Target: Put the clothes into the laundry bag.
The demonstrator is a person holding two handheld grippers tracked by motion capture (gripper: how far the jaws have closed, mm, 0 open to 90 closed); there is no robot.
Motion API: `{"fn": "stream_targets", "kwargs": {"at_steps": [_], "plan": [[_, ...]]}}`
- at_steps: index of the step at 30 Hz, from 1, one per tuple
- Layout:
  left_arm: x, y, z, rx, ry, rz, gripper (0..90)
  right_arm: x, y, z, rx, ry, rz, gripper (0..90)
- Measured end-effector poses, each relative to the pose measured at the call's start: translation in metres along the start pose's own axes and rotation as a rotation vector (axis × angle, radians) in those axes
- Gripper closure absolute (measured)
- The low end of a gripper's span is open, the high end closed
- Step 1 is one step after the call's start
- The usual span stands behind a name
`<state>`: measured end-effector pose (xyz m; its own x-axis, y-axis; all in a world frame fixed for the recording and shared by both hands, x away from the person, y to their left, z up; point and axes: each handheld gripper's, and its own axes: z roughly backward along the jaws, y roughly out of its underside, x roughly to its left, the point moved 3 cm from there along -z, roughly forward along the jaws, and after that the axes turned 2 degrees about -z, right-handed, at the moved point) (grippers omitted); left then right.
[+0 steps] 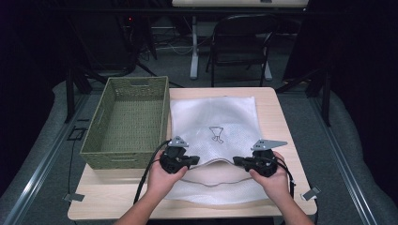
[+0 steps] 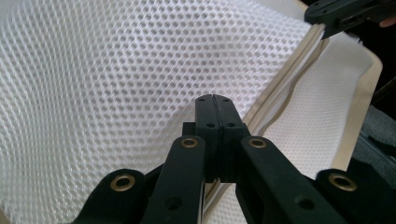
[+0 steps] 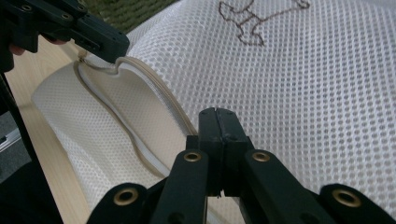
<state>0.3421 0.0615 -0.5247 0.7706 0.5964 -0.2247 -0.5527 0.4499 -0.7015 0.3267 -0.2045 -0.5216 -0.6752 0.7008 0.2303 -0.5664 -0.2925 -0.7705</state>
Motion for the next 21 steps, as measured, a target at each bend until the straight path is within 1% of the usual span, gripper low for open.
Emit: {"fn": "stream_targets", "kwargs": {"at_steps": [4,6,7,8,9,10,11,15,16,17,18,19,20,21], "plan": [[0.003,0.008,-0.002,0.022,-0.010,0.005,90.0,-0.002,0.010,-0.001,0.015,0.003,-0.015,89.7],[0.004,0.012,-0.003,0.031,-0.012,0.007,90.0,-0.005,0.015,-0.002,0.035,0.008,-0.004,89.6],[0.004,0.014,-0.004,0.036,-0.014,0.010,90.0,-0.005,0.017,-0.002,0.036,0.006,-0.010,89.5],[0.005,0.016,-0.005,0.048,-0.020,0.005,90.0,-0.006,0.019,-0.002,0.047,0.010,-0.008,89.5],[0.006,0.018,-0.006,0.056,-0.020,0.004,90.0,-0.007,0.020,-0.002,0.045,0.015,-0.014,89.4],[0.007,0.021,-0.007,0.055,-0.022,0.018,90.0,-0.008,0.022,-0.002,0.047,0.013,-0.016,89.3],[0.008,0.023,-0.007,0.066,-0.024,0.015,90.0,-0.009,0.024,-0.002,0.044,0.017,-0.021,89.3],[0.011,0.031,-0.008,0.077,-0.026,0.024,90.0,-0.012,0.030,-0.002,0.042,0.018,-0.048,89.3],[0.012,0.032,-0.008,0.076,-0.033,0.022,90.0,-0.014,0.031,-0.002,0.044,0.022,-0.044,89.3],[0.012,0.034,-0.008,0.070,-0.032,0.030,90.0,-0.014,0.032,-0.002,0.038,0.026,-0.054,89.3],[0.013,0.035,-0.007,0.075,-0.027,0.031,90.0,-0.015,0.034,-0.002,0.040,0.022,-0.056,89.3],[0.015,0.036,-0.007,0.075,-0.032,0.031,90.0,-0.016,0.035,-0.002,0.040,0.028,-0.059,89.3],[0.016,0.038,-0.007,0.075,-0.028,0.036,90.0,-0.017,0.036,-0.002,0.041,0.028,-0.059,89.2],[0.016,0.039,-0.008,0.071,-0.035,0.041,90.0,-0.018,0.038,-0.003,0.041,0.024,-0.067,89.3]]}}
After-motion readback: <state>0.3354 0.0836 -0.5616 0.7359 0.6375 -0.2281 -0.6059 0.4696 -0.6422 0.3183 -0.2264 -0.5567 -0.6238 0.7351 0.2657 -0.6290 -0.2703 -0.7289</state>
